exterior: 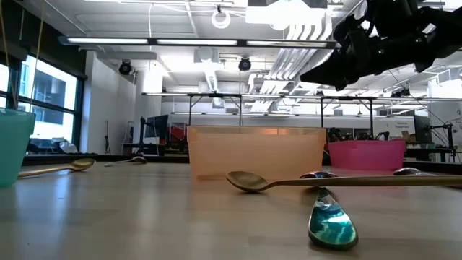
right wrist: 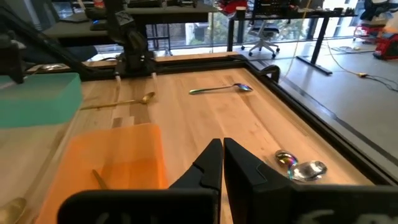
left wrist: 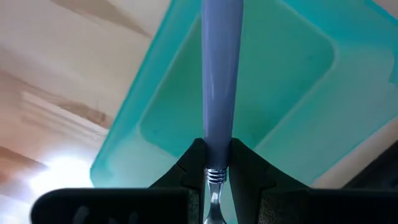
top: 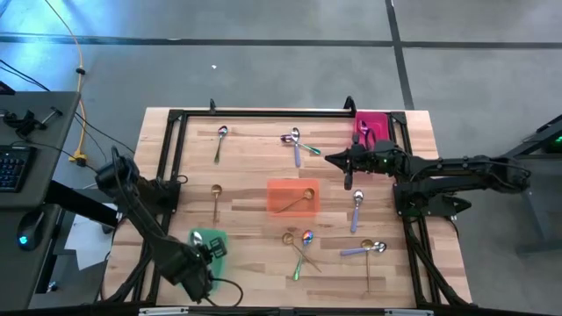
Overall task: Sort silverware by color (type)
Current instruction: Put the left violet spoon into the green bin
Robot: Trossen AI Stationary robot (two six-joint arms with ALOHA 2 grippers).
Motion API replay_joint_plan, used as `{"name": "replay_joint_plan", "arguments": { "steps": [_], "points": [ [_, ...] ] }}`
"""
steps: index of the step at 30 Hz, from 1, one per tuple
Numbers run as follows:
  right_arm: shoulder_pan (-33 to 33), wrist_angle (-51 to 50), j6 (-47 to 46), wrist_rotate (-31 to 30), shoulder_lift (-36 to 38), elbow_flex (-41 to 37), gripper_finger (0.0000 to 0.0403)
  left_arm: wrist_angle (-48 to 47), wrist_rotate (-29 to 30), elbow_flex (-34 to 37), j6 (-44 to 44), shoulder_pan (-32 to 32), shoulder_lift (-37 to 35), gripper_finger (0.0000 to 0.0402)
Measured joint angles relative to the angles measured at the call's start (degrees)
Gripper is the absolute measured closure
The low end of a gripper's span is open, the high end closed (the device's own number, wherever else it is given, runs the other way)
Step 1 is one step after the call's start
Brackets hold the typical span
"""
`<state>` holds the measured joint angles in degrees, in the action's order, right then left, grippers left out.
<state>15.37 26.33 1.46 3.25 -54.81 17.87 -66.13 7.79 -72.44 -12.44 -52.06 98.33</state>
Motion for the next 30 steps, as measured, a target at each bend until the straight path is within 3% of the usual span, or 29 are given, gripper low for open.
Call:
{"name": "replay_joint_plan", "arguments": {
  "steps": [5,25,30],
  "points": [
    [-3.19,-0.04,1.37,-3.58,0.00,0.00,0.0403,1.36,-0.17,1.01,1.48,-0.28,1.13,0.0369],
    [-8.57,1.11,1.53,-6.72,0.02,0.00,0.0403,6.38,-1.24,3.04,-6.76,-0.62,6.54,0.0369],
    [-8.61,1.14,1.54,-6.72,0.00,0.00,0.0403,6.30,-1.34,3.04,-6.90,-0.65,7.47,0.0348]
  ]
}}
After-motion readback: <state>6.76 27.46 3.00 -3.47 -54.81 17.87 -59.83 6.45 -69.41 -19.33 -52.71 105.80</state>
